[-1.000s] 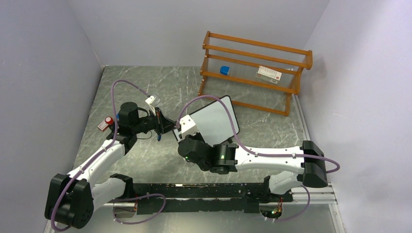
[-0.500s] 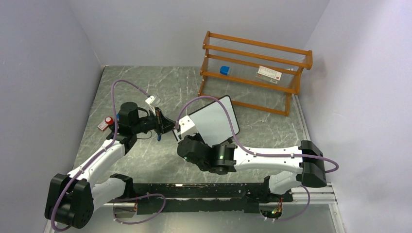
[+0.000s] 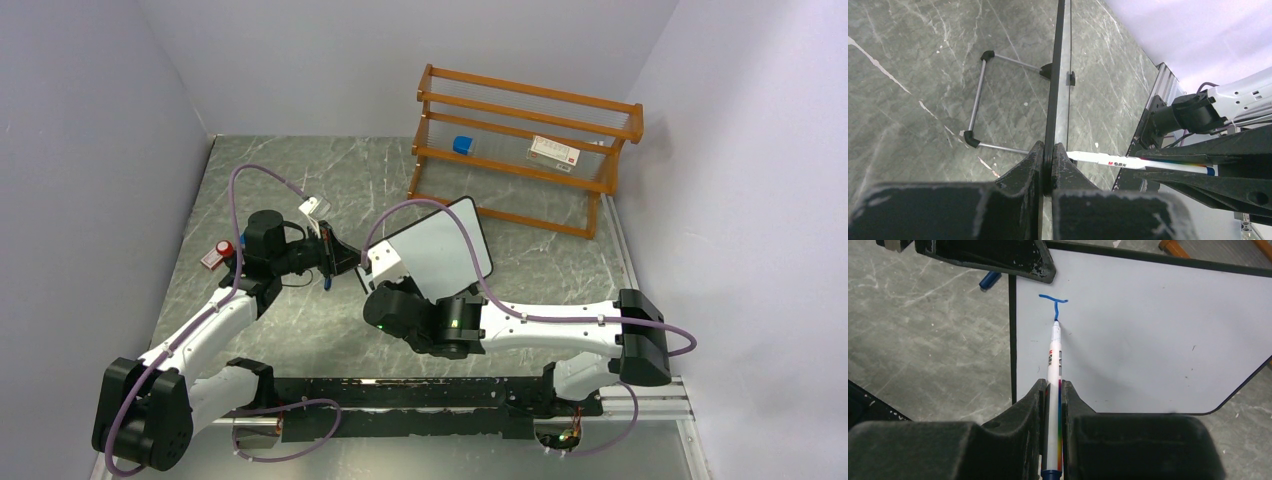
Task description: Write a sentence on the whiteboard
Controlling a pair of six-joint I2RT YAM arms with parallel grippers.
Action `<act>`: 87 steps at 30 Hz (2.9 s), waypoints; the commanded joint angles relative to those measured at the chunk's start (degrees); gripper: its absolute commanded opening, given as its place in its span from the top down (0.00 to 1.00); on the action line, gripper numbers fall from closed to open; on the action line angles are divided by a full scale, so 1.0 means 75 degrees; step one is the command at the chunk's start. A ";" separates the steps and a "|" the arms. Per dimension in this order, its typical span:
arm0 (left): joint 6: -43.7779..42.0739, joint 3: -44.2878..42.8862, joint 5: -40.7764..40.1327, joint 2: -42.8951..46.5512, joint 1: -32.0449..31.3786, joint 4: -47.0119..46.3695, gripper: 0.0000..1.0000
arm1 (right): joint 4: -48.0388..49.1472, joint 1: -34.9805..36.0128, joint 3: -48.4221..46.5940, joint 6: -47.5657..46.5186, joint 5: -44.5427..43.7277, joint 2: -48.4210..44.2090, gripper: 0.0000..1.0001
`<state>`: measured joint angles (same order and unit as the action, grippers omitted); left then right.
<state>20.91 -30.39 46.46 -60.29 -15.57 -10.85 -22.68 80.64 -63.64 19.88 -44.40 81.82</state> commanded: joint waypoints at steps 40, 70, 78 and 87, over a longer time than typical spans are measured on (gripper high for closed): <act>-0.0413 -0.0073 -0.0675 -0.0167 0.0026 0.0427 0.95 | -0.0142 -0.0023 -0.0249 0.0332 0.0640 0.0170 1.00; -0.0499 -0.0108 -0.0765 -0.0223 0.0039 0.0517 0.95 | -0.0027 -0.0191 0.0520 0.0681 0.0096 -0.0585 1.00; -0.0502 -0.0108 -0.0746 -0.0231 0.0037 0.0520 0.95 | 0.0226 -0.0232 0.0571 0.0573 0.0052 -0.0707 1.00; -0.0502 -0.0108 -0.0745 -0.0245 0.0043 0.0510 0.95 | 0.0093 -0.0332 0.0538 0.0677 -0.0034 -0.0590 1.00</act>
<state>20.53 -31.05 46.22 -60.77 -15.57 -10.20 -22.55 78.67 -59.99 23.88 -42.72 77.76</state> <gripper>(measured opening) 0.081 0.158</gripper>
